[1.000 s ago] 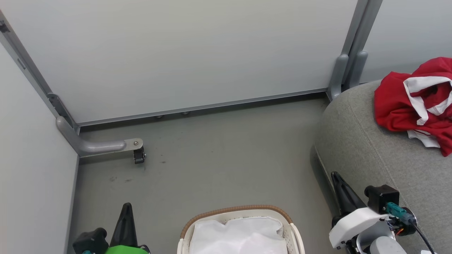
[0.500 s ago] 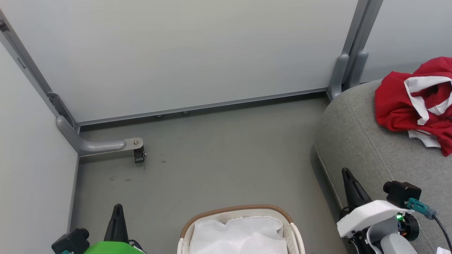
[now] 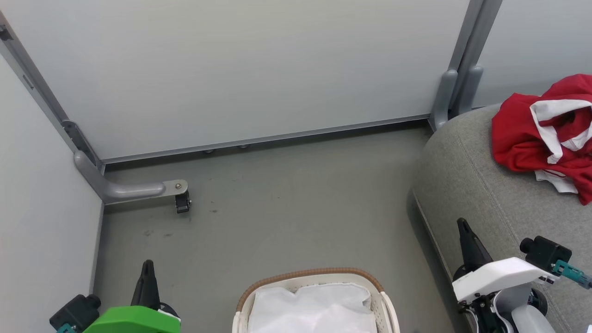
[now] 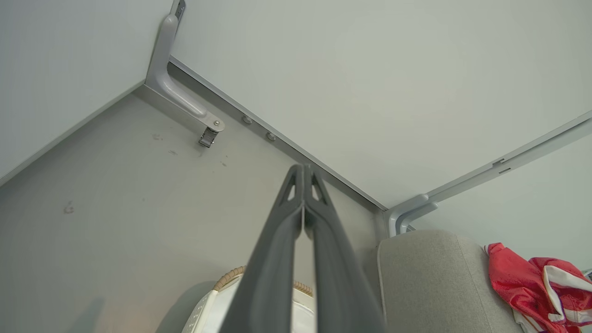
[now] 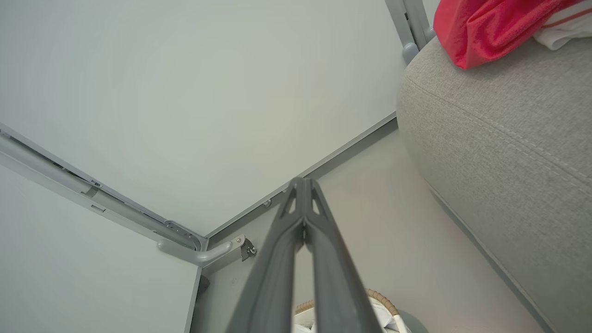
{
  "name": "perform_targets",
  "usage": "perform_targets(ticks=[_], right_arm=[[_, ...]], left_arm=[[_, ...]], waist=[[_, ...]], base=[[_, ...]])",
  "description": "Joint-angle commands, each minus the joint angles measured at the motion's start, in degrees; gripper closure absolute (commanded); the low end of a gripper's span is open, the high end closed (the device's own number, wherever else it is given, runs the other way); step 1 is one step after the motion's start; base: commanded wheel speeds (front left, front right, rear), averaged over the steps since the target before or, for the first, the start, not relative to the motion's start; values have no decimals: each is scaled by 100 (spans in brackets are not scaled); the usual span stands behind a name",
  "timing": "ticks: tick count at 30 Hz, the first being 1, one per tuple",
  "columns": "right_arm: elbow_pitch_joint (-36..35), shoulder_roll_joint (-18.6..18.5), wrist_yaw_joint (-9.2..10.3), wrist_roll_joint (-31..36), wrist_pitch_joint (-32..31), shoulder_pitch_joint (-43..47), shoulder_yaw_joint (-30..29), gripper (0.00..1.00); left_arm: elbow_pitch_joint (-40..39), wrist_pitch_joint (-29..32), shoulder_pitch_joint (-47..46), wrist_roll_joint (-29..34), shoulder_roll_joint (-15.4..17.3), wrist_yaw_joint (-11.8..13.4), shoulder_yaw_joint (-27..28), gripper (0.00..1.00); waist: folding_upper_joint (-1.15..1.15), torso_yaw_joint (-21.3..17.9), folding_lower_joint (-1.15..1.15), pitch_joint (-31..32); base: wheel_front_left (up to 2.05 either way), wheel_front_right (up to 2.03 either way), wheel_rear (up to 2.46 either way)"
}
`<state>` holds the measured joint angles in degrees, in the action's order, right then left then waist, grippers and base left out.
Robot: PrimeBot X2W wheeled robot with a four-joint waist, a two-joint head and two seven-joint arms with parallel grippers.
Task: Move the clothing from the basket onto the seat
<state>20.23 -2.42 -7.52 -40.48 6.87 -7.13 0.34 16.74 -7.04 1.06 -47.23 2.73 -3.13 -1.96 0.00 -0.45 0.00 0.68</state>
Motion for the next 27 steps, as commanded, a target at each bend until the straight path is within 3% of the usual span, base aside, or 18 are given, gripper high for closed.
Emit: perform_targets(ticks=[1, 27], right_arm=[[-118, -29, 2, -228, -48, -28, -49, 100], [-315, -41, 3, -2052, -528, 14, -289, 100]], left_arm=[[-101, 56, -196, -208, 14, -55, 56, 100], [-170, 539, -415, -1790, 17, -204, 353, 100]], waist=[[0, 1, 0, -1], [0, 13, 0, -25]], base=[[0, 0, 0], [0, 0, 0]])
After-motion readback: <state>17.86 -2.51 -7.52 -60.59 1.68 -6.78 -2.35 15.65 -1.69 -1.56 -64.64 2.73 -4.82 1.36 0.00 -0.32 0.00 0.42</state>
